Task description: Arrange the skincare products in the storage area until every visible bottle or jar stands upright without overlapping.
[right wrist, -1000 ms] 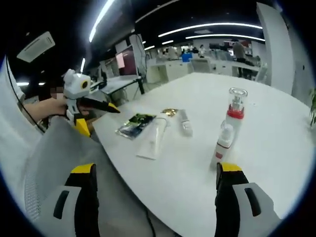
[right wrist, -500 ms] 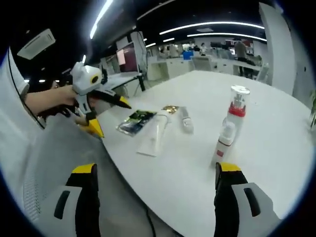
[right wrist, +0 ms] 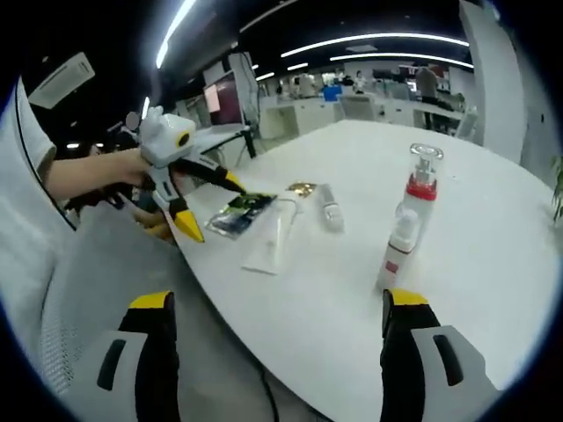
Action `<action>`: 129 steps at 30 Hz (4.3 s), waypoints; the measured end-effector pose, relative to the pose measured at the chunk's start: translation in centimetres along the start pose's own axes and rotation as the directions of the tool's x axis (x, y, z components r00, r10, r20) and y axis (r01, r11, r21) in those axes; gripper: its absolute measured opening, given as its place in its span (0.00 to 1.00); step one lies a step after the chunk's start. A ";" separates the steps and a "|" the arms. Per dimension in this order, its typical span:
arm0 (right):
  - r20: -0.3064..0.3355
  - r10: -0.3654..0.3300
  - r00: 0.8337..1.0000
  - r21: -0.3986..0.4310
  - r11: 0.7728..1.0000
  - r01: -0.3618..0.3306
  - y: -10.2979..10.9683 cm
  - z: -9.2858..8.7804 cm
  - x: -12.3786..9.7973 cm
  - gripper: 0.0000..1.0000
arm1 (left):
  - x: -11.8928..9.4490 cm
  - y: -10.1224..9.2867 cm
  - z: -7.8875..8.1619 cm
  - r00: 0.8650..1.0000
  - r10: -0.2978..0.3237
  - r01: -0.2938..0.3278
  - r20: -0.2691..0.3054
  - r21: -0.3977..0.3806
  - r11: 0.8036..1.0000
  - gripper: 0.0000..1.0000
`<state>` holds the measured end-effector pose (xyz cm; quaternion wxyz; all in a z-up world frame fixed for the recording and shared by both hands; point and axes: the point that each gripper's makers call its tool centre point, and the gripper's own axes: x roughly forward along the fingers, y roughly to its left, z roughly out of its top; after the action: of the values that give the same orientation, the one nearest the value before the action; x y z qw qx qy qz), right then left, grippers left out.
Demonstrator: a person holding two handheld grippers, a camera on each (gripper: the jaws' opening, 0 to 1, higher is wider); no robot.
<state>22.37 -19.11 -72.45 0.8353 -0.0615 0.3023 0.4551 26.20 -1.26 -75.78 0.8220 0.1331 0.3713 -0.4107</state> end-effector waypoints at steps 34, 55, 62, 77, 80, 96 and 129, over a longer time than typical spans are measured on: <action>-0.018 0.030 0.999 0.053 0.998 -0.029 0.1 -0.5 0.4 0.94 | 7.2 7.9 0.3 0.867 0.474 -0.487 -0.155 -0.471 0.736 0.61; -0.022 0.030 0.999 0.079 0.996 -0.028 0.1 -0.7 0.4 0.92 | 8.3 7.9 0.0 0.867 0.474 -0.497 -0.153 -0.334 0.801 0.33; -0.027 0.034 0.999 0.069 0.997 -0.032 0.1 -0.7 0.5 0.91 | 8.1 6.9 0.0 0.888 0.438 -0.460 -0.142 -0.324 0.827 0.30; -0.044 0.060 0.997 -0.015 0.998 -0.061 0.5 -0.4 1.0 0.82 | 9.4 0.6 0.5 0.981 0.180 -0.183 -0.071 -0.044 0.982 0.28; -0.061 0.068 0.996 -0.060 0.996 -0.072 0.5 -0.3 1.5 0.79 | 9.7 -0.7 0.6 0.991 0.112 -0.110 -0.073 0.037 0.993 0.28; -0.243 0.134 0.961 -0.336 0.918 -0.213 1.7 -2.6 4.9 0.63 | 10.3 -8.0 -0.3 0.965 -0.222 0.256 -0.138 0.315 0.914 0.27; -0.510 0.103 0.854 -0.564 0.710 -0.422 0.8 -6.8 8.6 0.29 | 10.8 -12.1 0.6 0.924 -0.341 0.382 -0.172 0.396 0.835 0.28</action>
<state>22.09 -15.00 -82.62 0.5919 -0.4079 0.3098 0.6224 21.31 -15.38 -82.04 0.6626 0.2544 0.3305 -0.6222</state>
